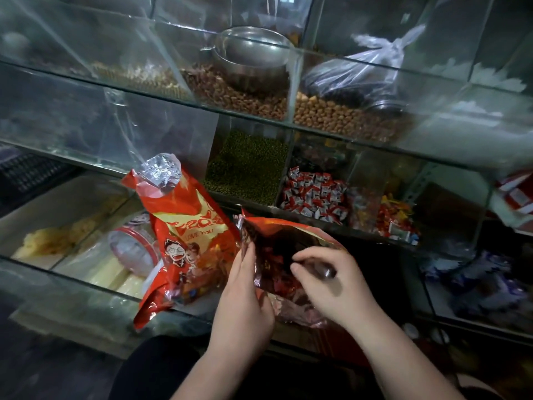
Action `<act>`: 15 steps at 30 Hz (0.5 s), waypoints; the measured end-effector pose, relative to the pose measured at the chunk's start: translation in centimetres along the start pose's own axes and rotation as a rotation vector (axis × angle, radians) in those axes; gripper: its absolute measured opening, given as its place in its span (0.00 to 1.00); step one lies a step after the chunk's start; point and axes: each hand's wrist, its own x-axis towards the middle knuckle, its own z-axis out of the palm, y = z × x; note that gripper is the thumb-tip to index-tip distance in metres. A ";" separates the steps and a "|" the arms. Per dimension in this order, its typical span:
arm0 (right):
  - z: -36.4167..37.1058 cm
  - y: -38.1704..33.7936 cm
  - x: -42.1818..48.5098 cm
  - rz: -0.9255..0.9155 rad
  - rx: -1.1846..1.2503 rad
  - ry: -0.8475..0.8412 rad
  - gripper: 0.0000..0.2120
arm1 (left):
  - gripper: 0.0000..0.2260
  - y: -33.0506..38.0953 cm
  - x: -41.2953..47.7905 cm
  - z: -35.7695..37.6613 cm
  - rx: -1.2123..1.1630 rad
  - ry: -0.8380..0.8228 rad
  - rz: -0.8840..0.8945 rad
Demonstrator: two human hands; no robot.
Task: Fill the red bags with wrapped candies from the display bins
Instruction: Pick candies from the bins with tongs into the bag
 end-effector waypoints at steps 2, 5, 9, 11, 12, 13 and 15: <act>-0.5 -0.1 0.4 0.247 0.253 0.061 0.07 | 0.41 0.1 0.1 0.2 0.002 -0.003 -0.004; -1.0 -0.1 0.1 0.436 0.489 0.134 0.08 | 0.40 0.2 0.0 0.5 0.010 -0.012 0.009; -1.3 0.2 -1.8 0.431 0.629 0.185 0.08 | 0.39 0.0 0.0 0.4 0.052 0.006 0.022; -1.8 0.4 -2.4 0.437 0.723 0.243 0.07 | 0.39 0.0 0.1 0.2 0.067 0.016 0.018; -2.0 0.6 -2.7 0.445 0.760 0.262 0.06 | 0.39 0.0 0.1 0.2 0.068 0.013 0.018; -2.2 0.7 -3.0 0.453 0.795 0.270 0.05 | 0.39 0.0 0.0 0.1 0.064 0.007 0.018; -2.6 1.0 -3.8 0.462 0.850 0.290 0.03 | 0.38 0.2 -0.1 0.0 0.049 0.001 0.010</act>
